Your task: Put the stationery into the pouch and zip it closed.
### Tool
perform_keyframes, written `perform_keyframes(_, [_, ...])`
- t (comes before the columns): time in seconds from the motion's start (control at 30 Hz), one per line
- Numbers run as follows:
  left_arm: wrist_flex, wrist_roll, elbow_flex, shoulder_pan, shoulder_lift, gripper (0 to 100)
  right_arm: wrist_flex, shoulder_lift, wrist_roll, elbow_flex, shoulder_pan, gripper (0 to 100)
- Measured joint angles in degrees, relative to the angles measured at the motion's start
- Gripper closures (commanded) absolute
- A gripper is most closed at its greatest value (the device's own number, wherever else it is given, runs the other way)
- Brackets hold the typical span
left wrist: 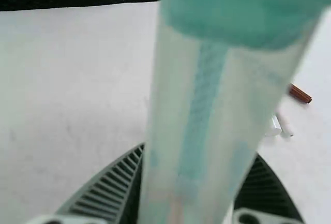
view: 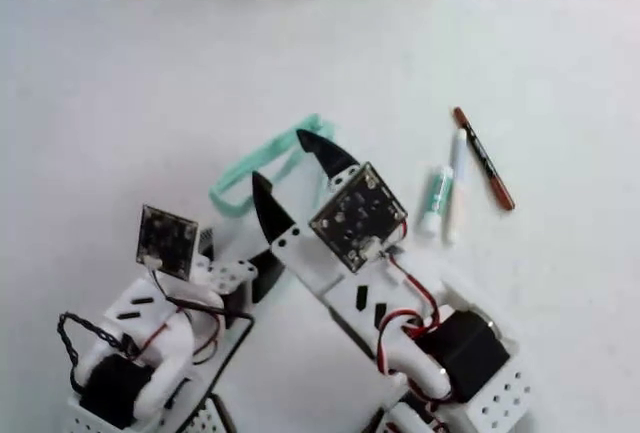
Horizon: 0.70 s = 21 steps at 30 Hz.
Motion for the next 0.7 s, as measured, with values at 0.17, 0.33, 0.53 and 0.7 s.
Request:
perform_keyframes(0.17, [0.0, 0.0, -0.4, 0.0, 0.1, 74, -0.1, 1.3, -0.1, -0.1, 0.0, 80.8])
perform_keyframes(0.33, [0.0, 0.0, -6.7, 0.0, 0.1, 74, 1.5, 1.3, -1.8, -0.3, -0.1, 87.5])
perform_keyframes(0.53, [0.0, 0.0, -10.1, 0.0, -0.7, 74, 3.9, 1.2, -2.0, -0.4, -0.1, 87.5])
perform_keyframes(0.7, [-1.0, 0.0, -11.3, 0.3, -0.7, 75, 4.6, 1.2, -2.0, -0.4, -0.8, 87.6])
